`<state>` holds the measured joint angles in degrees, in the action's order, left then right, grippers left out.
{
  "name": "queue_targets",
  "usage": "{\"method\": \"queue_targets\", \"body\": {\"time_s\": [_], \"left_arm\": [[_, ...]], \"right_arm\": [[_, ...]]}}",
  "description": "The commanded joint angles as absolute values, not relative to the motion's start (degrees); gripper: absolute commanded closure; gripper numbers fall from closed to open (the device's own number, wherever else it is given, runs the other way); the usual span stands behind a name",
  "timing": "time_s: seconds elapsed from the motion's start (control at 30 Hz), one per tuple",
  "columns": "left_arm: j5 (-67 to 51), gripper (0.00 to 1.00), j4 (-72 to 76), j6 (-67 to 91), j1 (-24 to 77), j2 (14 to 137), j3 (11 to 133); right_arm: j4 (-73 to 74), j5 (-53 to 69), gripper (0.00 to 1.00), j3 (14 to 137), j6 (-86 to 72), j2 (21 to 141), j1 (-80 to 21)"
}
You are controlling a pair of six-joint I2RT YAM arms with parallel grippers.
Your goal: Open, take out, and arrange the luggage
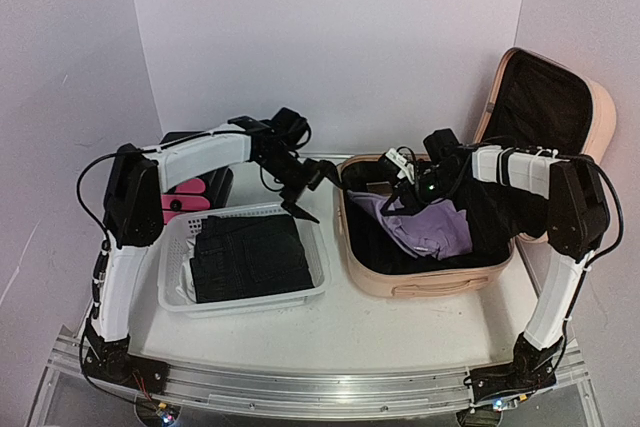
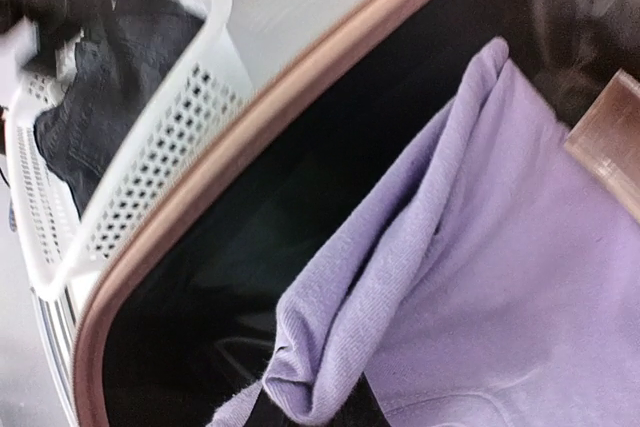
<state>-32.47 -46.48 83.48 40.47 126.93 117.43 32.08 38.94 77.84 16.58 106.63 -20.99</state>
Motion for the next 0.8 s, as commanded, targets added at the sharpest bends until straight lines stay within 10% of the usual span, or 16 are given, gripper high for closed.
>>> {"method": "queue_targets", "body": {"time_s": [0.0, 0.77], "left_arm": [[-32.82, 0.05, -41.76, 100.37, 45.3, 128.47, 124.14], [-15.64, 0.08, -32.85, 115.54, 49.9, 142.43, 137.28]], "right_arm": [[30.99, 43.43, 1.0, 80.14, 16.88, 105.85, -20.45], [30.5, 45.45, 1.0, 74.79, 21.93, 98.12, -20.79]]}}
